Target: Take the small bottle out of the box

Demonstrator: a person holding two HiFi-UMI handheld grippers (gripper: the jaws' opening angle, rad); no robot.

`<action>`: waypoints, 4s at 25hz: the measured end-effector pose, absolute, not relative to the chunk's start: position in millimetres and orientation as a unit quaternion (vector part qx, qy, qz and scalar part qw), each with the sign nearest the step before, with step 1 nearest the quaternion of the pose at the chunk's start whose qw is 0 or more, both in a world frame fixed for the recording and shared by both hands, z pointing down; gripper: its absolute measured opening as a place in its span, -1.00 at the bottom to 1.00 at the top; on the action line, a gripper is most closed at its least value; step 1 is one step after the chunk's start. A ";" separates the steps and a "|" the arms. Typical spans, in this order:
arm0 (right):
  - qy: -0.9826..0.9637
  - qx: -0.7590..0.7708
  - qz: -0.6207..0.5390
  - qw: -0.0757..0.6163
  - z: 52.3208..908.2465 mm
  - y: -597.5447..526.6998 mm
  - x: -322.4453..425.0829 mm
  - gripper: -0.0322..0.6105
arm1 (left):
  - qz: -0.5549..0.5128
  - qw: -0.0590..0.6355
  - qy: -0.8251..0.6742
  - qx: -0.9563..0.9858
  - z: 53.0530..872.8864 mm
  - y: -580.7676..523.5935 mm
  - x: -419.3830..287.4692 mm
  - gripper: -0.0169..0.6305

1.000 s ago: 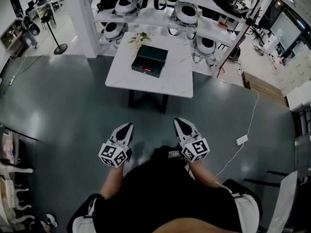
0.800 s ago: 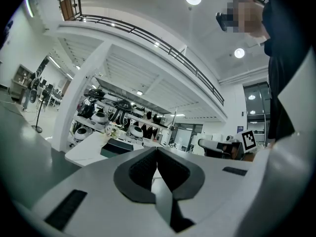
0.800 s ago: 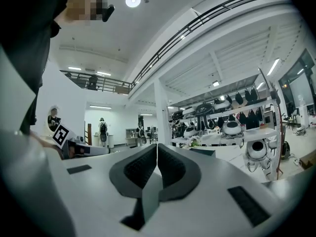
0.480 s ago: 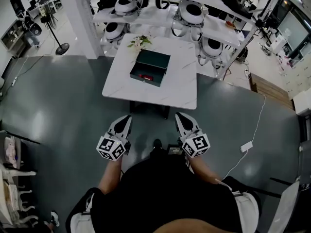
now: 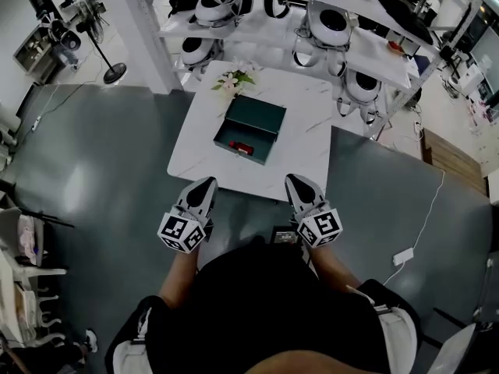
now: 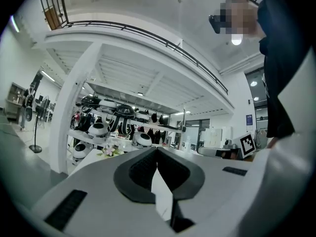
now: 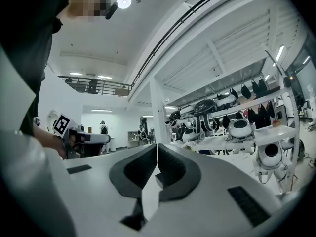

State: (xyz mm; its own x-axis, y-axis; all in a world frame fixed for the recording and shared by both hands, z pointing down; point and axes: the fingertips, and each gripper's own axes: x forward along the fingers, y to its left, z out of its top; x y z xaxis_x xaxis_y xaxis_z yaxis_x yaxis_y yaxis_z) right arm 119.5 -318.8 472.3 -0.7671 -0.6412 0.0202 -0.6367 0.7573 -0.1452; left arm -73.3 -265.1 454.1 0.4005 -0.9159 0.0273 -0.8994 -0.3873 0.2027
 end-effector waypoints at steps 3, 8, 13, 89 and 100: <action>0.942 -0.328 -0.065 0.019 476.1 -350.2 112.7 -0.79 | -0.034 0.081 -0.556 0.826 456.9 -288.9 -79.2 -0.90; 0.955 -0.293 -0.042 0.010 468.0 -404.1 73.1 -0.79 | -0.003 0.051 -0.564 0.824 460.4 -346.9 -99.8 -0.90; 0.968 -0.244 -0.035 -0.054 426.2 -429.1 9.5 -0.79 | 0.015 0.045 -0.573 0.819 418.1 -385.4 -145.1 -0.90; 0.961 -0.264 -0.011 -0.083 342.8 -476.3 -21.1 -0.16 | -0.004 0.021 -0.466 0.885 385.3 -455.9 -163.0 -0.90; 0.936 -0.336 0.019 0.107 275.6 -374.5 114.0 -0.16 | -0.009 -0.013 -0.471 0.882 327.3 -378.1 -95.5 -0.90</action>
State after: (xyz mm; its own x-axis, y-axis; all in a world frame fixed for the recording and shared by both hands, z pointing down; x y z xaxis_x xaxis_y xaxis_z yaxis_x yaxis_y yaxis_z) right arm 114.0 -374.5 275.6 -0.7517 -0.6242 -0.2127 -0.6323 0.7738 -0.0361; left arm -95.5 -378.1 327.3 0.5565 -0.8304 -0.0281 -0.8308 -0.5563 -0.0152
